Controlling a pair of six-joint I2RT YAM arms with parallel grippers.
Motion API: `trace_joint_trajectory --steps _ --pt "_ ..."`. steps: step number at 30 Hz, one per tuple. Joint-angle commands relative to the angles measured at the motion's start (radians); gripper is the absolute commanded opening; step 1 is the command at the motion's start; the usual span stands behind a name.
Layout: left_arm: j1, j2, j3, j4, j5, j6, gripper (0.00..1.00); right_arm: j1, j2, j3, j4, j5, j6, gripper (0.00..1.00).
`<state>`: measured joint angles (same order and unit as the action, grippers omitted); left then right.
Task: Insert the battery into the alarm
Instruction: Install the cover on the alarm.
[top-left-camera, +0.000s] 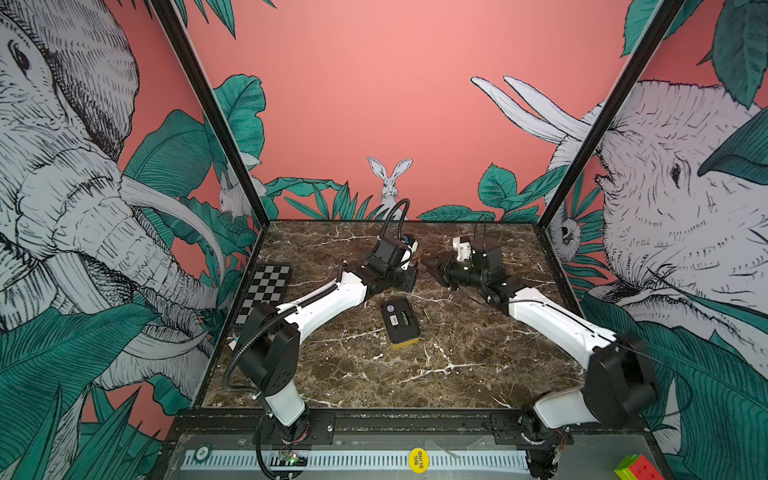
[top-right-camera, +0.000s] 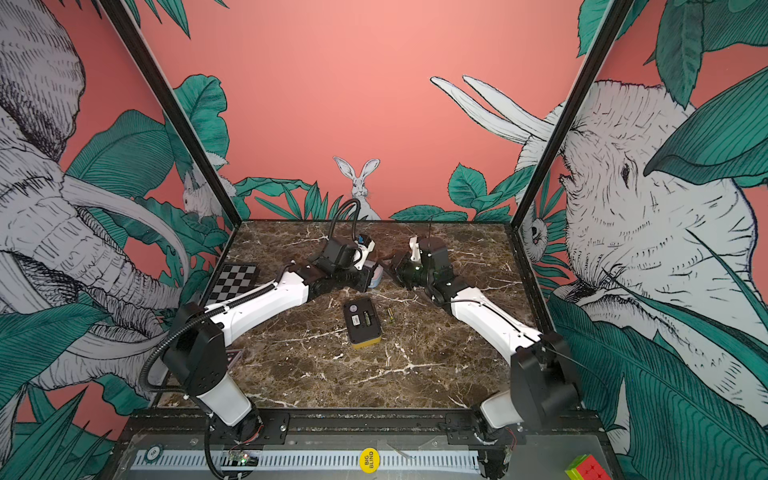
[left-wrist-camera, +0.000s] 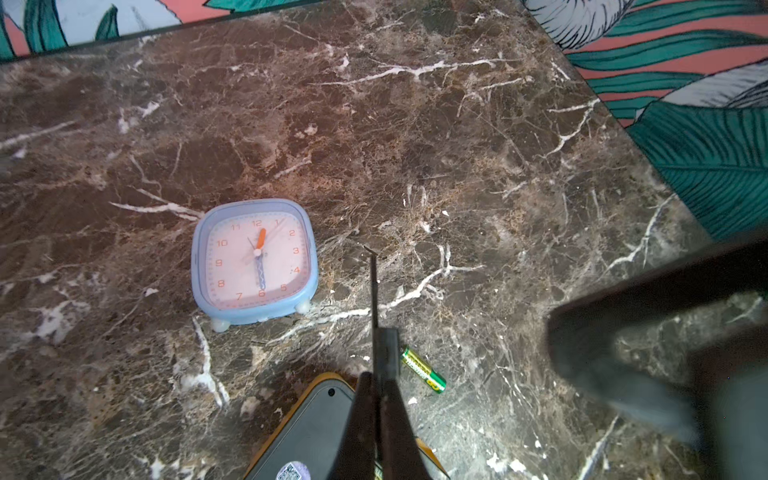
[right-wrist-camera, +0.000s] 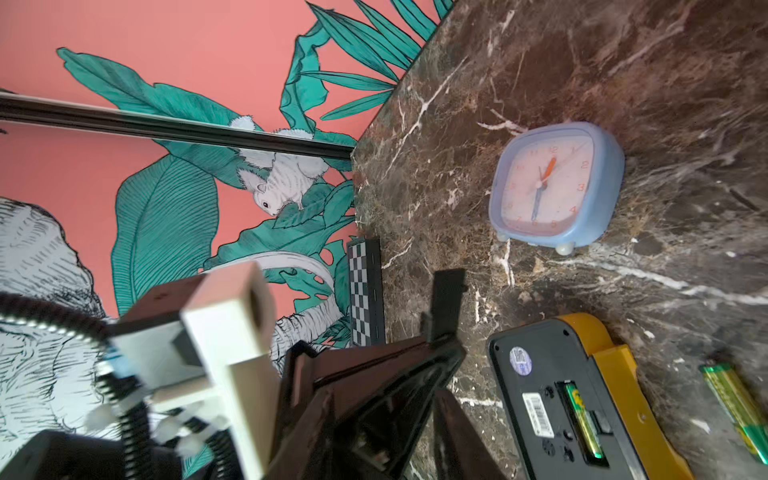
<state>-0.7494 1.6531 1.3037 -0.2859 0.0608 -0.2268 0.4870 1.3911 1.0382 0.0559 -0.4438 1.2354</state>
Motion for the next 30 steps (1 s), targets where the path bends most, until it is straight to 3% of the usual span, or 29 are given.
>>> trace_joint_trajectory --steps 1,7,21,30 --pt "-0.037 -0.085 -0.033 0.021 -0.081 0.078 0.0 0.007 -0.02 0.012 -0.126 0.123 -0.002 0.39" --pt "-0.066 -0.147 -0.109 0.088 -0.1 0.141 0.0 0.032 -0.01 0.048 -0.231 0.165 0.016 0.39" --pt "-0.158 -0.199 -0.197 0.179 -0.181 0.357 0.0 0.048 -0.016 -0.01 -0.111 0.174 0.242 0.36" --pt "-0.199 -0.214 -0.234 0.237 -0.243 0.438 0.0 0.052 -0.006 -0.022 -0.069 0.156 0.289 0.3"
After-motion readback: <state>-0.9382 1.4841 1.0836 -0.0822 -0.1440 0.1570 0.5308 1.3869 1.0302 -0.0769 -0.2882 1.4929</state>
